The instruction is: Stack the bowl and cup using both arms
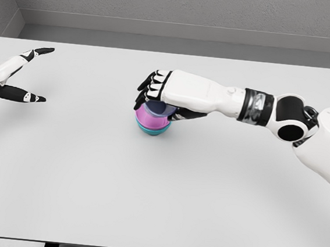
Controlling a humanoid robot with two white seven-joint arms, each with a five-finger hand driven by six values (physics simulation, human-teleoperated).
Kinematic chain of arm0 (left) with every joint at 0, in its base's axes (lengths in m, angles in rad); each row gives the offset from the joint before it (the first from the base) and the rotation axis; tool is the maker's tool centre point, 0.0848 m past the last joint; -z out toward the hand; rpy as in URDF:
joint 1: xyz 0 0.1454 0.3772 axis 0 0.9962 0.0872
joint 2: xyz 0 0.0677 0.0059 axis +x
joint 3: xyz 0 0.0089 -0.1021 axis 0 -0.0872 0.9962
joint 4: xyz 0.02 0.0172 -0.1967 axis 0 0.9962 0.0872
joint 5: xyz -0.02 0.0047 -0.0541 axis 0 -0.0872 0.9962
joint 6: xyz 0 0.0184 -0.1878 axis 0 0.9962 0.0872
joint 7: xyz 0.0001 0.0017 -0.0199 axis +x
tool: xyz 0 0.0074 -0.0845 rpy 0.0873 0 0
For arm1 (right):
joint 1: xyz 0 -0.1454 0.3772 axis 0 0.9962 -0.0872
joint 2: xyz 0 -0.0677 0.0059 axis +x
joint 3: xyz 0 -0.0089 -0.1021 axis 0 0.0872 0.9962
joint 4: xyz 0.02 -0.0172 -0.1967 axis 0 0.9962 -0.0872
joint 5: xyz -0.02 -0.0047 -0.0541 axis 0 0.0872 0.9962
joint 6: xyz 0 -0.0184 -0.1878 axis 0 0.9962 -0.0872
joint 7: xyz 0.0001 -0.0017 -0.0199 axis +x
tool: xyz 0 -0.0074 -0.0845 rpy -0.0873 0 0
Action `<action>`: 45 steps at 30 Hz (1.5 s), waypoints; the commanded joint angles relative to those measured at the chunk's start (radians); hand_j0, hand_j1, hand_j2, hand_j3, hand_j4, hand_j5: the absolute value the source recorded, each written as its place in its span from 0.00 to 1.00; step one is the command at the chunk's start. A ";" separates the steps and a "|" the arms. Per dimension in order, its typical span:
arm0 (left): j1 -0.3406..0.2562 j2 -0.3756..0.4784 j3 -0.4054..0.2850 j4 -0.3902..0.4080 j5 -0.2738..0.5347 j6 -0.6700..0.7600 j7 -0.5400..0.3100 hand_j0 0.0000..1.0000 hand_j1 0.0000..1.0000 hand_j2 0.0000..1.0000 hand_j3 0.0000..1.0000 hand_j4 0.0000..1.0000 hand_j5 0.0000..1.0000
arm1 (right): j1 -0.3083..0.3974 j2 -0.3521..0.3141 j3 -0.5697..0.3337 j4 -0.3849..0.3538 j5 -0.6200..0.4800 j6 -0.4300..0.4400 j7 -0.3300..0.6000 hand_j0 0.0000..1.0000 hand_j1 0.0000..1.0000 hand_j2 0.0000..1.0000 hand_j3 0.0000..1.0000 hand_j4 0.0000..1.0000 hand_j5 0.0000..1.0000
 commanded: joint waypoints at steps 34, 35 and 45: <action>0.000 0.001 -0.001 0.000 0.008 0.002 0.000 1.00 1.00 1.00 1.00 1.00 1.00 | -0.011 0.011 0.015 0.063 0.005 0.002 0.001 1.00 1.00 1.00 1.00 1.00 1.00; 0.002 0.001 0.000 0.000 0.008 0.002 0.000 1.00 1.00 1.00 1.00 1.00 1.00 | -0.011 -0.012 0.011 0.064 0.002 0.002 0.001 1.00 1.00 1.00 1.00 1.00 1.00; 0.005 0.001 0.000 0.000 0.010 0.002 0.000 1.00 1.00 1.00 1.00 1.00 1.00 | 0.089 -0.364 -0.223 0.236 -0.053 0.002 -0.002 1.00 1.00 1.00 1.00 1.00 1.00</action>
